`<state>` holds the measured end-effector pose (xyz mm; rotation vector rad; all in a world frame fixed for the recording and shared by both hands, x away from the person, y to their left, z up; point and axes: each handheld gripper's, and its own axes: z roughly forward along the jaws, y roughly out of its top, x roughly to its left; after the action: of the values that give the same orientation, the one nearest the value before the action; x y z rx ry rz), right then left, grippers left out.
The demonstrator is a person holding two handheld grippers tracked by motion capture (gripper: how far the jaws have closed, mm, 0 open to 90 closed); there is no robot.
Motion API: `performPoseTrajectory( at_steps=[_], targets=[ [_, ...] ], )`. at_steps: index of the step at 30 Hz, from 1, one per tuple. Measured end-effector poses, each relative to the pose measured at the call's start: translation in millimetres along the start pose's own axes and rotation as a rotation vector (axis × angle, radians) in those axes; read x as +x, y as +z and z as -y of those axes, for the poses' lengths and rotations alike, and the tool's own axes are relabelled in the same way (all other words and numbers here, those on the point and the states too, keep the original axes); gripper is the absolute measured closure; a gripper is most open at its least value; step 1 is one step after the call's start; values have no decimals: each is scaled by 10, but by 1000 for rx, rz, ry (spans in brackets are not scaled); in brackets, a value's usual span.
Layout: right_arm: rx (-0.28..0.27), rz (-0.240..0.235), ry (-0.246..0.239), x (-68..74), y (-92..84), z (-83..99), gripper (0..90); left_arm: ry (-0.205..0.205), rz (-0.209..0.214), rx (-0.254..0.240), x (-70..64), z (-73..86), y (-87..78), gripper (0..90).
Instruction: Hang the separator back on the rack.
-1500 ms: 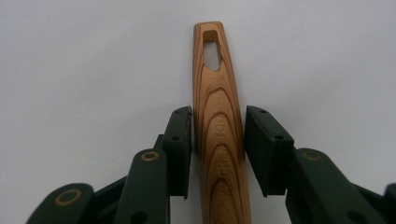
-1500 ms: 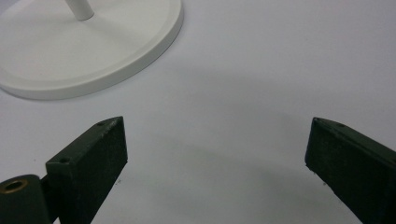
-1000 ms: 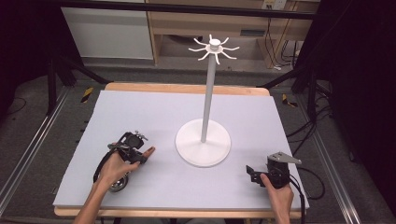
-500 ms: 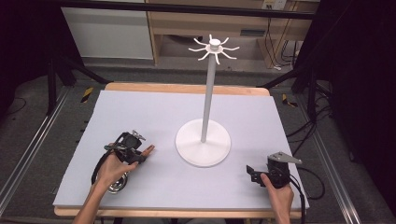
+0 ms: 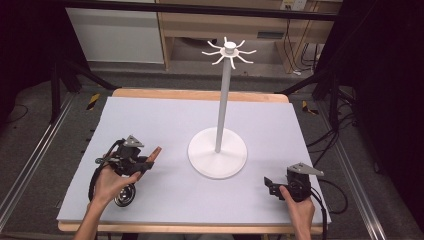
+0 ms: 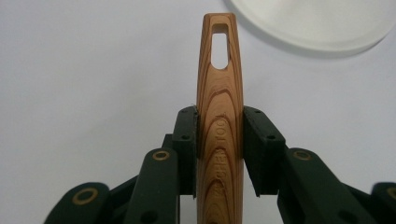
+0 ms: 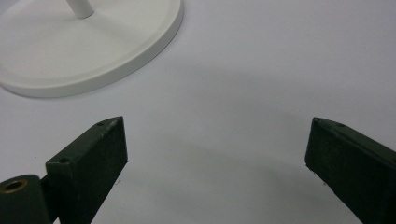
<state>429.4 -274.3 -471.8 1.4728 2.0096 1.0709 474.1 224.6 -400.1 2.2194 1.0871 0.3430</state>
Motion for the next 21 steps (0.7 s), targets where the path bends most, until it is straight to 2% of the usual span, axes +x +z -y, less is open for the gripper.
performPoseTrajectory(
  at_steps=[6,9,11,18,21],
  targets=[
    [-12,3,1,-5,-11,5,61,-19,-1,-142,-101,-27,-178,674],
    [-10,5,-1,-8,-7,8,61,-29,13,-218,-150,-42,-242,674],
    [-14,4,-4,-9,-9,10,61,-21,6,-254,-181,-54,-277,674],
    [-14,5,3,-20,-12,9,61,-34,-17,-380,-238,-101,-386,674],
    [-18,13,0,-34,-14,13,61,-38,-14,-421,-268,-136,-437,674]
  ],
)
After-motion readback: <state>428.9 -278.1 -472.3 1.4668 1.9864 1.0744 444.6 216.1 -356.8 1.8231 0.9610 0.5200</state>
